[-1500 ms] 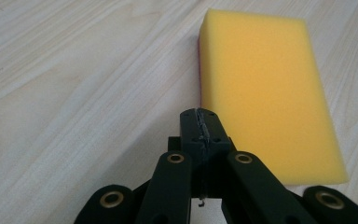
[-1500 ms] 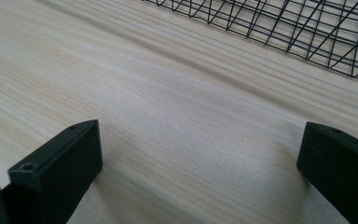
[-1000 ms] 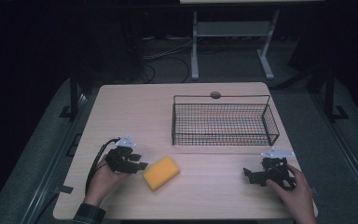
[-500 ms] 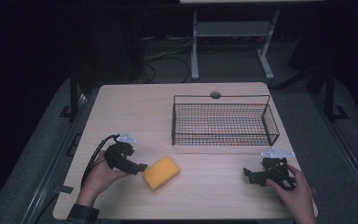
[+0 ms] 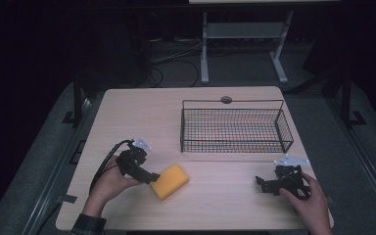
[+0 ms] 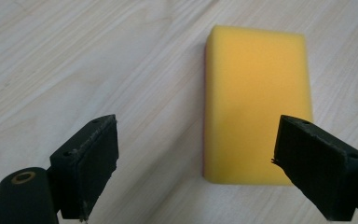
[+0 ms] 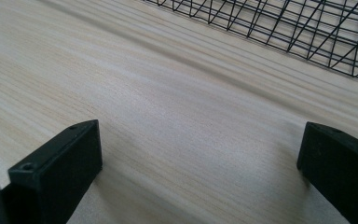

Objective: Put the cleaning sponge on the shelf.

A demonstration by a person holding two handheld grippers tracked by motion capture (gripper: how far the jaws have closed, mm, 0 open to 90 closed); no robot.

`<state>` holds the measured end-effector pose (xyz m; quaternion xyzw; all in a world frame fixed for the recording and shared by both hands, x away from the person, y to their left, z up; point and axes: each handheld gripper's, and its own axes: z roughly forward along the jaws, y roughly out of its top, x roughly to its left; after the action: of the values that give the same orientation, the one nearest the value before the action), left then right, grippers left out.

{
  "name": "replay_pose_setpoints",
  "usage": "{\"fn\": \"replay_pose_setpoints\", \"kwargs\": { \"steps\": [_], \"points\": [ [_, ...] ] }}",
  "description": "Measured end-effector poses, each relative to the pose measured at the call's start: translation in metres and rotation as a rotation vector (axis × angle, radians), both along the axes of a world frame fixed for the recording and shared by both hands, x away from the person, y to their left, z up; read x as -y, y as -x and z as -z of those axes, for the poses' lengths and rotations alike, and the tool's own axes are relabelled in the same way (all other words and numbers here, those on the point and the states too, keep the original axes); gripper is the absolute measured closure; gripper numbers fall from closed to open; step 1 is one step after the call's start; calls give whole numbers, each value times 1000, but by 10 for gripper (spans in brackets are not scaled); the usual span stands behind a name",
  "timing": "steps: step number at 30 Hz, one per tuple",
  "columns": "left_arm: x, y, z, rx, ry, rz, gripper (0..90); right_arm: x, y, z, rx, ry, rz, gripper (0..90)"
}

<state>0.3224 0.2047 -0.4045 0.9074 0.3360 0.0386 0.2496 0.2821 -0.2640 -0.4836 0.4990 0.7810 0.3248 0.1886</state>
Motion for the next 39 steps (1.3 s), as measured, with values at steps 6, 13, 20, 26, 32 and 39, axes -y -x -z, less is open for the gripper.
{"fn": "replay_pose_setpoints", "kwargs": {
  "steps": [6,13,20,26,32,39],
  "points": [
    [12,2,0,-8,-7,26,134,0,0,0,1,0,0,0],
    [27,3,3,-16,-24,52,134,0,0,0,1,0,0,0],
    [46,4,9,-39,-55,82,137,0,0,0,0,0,0,0],
    [57,5,15,-48,-78,97,138,0,0,0,0,0,0,0],
    [68,7,24,-46,-100,116,138,0,0,0,0,0,0,0],
    [72,7,32,-46,-139,127,137,0,0,0,0,0,0,0]
  ]
}}
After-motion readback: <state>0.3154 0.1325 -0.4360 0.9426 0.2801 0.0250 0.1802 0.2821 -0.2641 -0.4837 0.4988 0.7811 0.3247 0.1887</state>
